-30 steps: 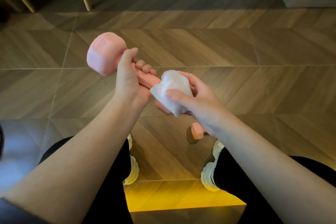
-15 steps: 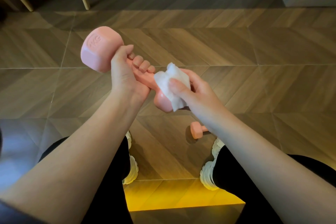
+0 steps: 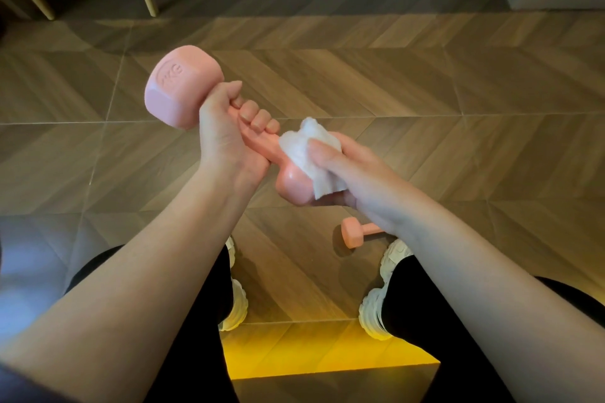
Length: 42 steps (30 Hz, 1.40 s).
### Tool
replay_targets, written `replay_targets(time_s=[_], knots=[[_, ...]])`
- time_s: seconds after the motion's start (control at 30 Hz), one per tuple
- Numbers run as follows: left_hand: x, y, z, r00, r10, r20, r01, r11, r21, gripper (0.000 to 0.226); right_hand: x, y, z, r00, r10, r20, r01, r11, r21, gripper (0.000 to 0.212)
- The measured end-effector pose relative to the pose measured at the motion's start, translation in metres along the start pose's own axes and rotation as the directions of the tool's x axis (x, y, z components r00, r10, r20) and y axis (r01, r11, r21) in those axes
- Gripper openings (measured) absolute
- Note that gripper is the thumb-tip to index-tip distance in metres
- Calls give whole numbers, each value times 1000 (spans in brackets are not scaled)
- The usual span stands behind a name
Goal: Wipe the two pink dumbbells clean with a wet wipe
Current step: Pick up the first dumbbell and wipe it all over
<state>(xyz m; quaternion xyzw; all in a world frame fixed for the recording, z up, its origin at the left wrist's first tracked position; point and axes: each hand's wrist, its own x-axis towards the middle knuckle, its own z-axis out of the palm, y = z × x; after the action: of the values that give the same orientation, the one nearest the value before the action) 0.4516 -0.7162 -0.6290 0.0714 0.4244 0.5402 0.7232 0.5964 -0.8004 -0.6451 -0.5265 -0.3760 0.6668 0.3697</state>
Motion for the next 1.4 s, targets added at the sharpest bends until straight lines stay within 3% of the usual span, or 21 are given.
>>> replay_targets(time_s=[0.3, 0.4, 0.57, 0.67, 0.8, 0.87, 1.0, 1.1, 1.2, 1.3, 1.4], knots=[[-2, 5, -4, 997, -15, 74, 19, 998, -52, 38, -3, -2, 0, 959, 126, 256, -207, 923, 324, 58], [-1, 4, -3, 997, -5, 80, 8, 999, -35, 35, -2, -1, 7, 984, 96, 152, -141, 937, 320, 59], [1, -3, -1, 999, -41, -9, 40, 998, -51, 31, -2, 2, 6, 998, 8, -56, -2, 994, 108, 64], [1, -3, -1, 999, -38, -20, 37, 998, -45, 34, -4, 1, 5, 999, -11, -30, 14, 995, 96, 57], [3, 3, -2, 999, -48, -15, 47, 997, -60, 36, -6, -3, -5, 990, 0, 139, -25, 984, 179, 47], [3, 5, -3, 998, -56, -28, 54, 996, -71, 36, -8, -4, -4, 988, 3, 158, -24, 990, 136, 52], [-1, 2, -3, 999, -36, -25, 36, 999, -36, 36, -6, 4, 12, 999, -11, -37, 12, 1000, 24, 59], [-2, -2, 0, 999, -35, -1, 35, 999, -15, 35, -1, 7, 15, 991, -10, -134, 17, 998, 54, 44], [-1, -1, 3, 999, -51, 12, 51, 998, -33, 36, -2, 2, 10, 990, 26, -140, -1, 985, 174, 25], [0, 3, 3, 998, -52, 21, 54, 996, -72, 39, -5, -1, -2, 994, 110, -9, -100, 930, 354, 44], [-1, 4, 0, 998, -51, 37, 55, 994, -90, 39, -7, -3, -8, 969, 136, 207, -209, 898, 387, 62]])
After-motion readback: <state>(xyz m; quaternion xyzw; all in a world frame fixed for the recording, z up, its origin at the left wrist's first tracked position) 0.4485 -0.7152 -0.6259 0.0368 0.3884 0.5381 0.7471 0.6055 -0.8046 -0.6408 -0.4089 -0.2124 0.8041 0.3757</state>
